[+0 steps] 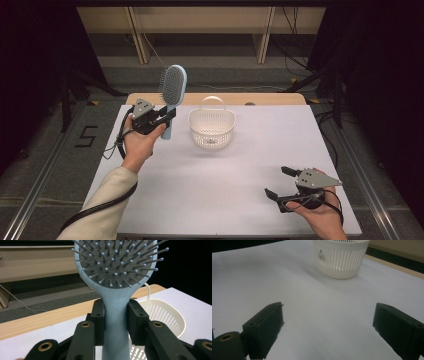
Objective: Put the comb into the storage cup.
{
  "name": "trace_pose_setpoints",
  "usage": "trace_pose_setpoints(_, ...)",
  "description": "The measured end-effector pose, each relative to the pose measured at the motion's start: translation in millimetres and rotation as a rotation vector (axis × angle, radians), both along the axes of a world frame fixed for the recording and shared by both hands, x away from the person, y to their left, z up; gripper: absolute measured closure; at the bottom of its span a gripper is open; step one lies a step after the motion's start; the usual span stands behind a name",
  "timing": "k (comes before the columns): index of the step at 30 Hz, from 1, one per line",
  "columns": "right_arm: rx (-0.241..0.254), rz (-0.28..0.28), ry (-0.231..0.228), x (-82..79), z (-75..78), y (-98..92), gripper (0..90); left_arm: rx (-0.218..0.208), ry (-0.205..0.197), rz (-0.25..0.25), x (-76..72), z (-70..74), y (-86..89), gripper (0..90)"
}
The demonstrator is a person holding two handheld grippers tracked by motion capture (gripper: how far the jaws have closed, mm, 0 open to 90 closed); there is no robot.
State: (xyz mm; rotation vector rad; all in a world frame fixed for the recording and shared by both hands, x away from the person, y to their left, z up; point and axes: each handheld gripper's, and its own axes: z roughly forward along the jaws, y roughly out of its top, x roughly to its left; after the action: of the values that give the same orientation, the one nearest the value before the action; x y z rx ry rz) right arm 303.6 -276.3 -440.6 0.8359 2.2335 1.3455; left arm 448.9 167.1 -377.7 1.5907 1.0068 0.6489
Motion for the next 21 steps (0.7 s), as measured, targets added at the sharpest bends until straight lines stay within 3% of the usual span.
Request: trace_pose_setpoints(21,0.001,-0.003,0.005,0.4,-0.4,-0.5,10.1,0.003,-0.027,-0.023,-0.3,5.3,-7.3,69.6)
